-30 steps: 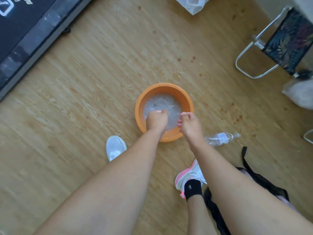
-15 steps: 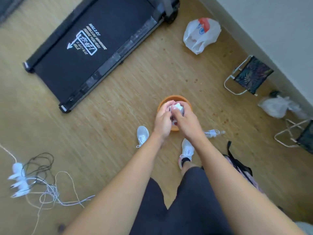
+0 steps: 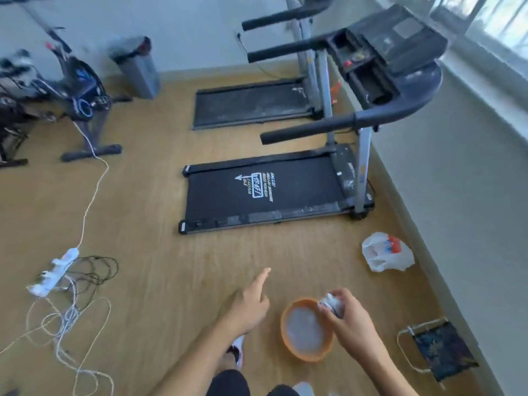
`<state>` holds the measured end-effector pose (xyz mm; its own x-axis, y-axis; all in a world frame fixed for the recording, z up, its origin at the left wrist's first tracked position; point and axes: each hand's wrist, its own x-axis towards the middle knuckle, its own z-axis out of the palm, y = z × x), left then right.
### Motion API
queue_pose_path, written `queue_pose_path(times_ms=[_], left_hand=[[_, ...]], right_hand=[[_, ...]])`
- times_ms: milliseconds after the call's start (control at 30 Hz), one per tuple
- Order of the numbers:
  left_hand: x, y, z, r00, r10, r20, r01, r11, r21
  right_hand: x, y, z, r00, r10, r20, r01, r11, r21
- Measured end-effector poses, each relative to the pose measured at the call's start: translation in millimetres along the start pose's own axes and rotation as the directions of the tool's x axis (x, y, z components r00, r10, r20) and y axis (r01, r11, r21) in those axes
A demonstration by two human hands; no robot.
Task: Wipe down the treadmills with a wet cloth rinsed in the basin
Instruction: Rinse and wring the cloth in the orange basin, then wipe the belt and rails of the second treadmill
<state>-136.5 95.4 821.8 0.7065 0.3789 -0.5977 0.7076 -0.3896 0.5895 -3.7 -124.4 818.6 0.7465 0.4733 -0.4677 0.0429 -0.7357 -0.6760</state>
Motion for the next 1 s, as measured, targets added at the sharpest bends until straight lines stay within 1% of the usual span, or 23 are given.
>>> queue_pose_path(times_ms=[67, 133, 200, 267, 400, 500, 600, 700, 833, 900, 1000], left_hand=[[3.6, -8.9, -26.9, 0.996, -0.007, -0.087, 0.009, 1.0, 0.026], [11.7, -17.0, -60.0, 0.978, 0.034, -0.206, -0.034, 0.999, 0.002], [28.6, -29.0, -98.7, 0.945, 0.059, -0.32, -0.079, 0.996, -0.05], [49.0, -44.1, -138.6, 0.906, 0.059, -0.418, -0.108, 0.99, -0.093], [102.8, -82.0, -215.3, 0.869, 0.049, -0.492, -0.137, 0.98, -0.144], [166.3, -120.0, -281.9, 0.862, 0.037, -0.505, -0.14, 0.976, -0.168], [223.2, -140.0, -357.2, 0.867, 0.04, -0.497, -0.133, 0.979, -0.153], [263.5, -137.1, -432.6, 0.891, 0.099, -0.442, -0.136, 0.989, -0.052], [307.1, -120.0, -511.1, 0.909, 0.185, -0.373, -0.2, 0.98, -0.001], [333.6, -115.6, -541.4, 0.911, 0.206, -0.356, -0.216, 0.976, 0.012], [386.6, -110.6, -585.7, 0.921, 0.203, -0.332, -0.211, 0.977, 0.012]], right_hand=[[7.1, -21.3, 6.7, 1.0, -0.018, 0.008, 0.018, 1.0, -0.001], [20.7, -51.5, 17.4, 0.998, -0.045, 0.046, 0.046, 0.999, -0.029], [41.9, -85.9, 30.9, 0.991, -0.08, 0.108, 0.09, 0.992, -0.087], [68.0, -127.0, 45.5, 0.984, -0.117, 0.133, 0.133, 0.985, -0.114], [140.7, -218.4, 83.4, 0.978, -0.166, 0.127, 0.182, 0.974, -0.131], [214.4, -290.1, 122.6, 0.969, -0.206, 0.138, 0.229, 0.956, -0.182], [276.5, -361.9, 150.8, 0.972, -0.192, 0.135, 0.218, 0.951, -0.22], [322.7, -442.4, 162.2, 0.98, -0.182, 0.082, 0.194, 0.963, -0.186], [379.9, -533.0, 160.9, 0.974, -0.227, 0.009, 0.227, 0.968, -0.112], [412.3, -563.5, 161.3, 0.972, -0.233, -0.011, 0.231, 0.968, -0.094], [474.9, -597.2, 166.5, 0.976, -0.217, -0.029, 0.213, 0.973, -0.086]])
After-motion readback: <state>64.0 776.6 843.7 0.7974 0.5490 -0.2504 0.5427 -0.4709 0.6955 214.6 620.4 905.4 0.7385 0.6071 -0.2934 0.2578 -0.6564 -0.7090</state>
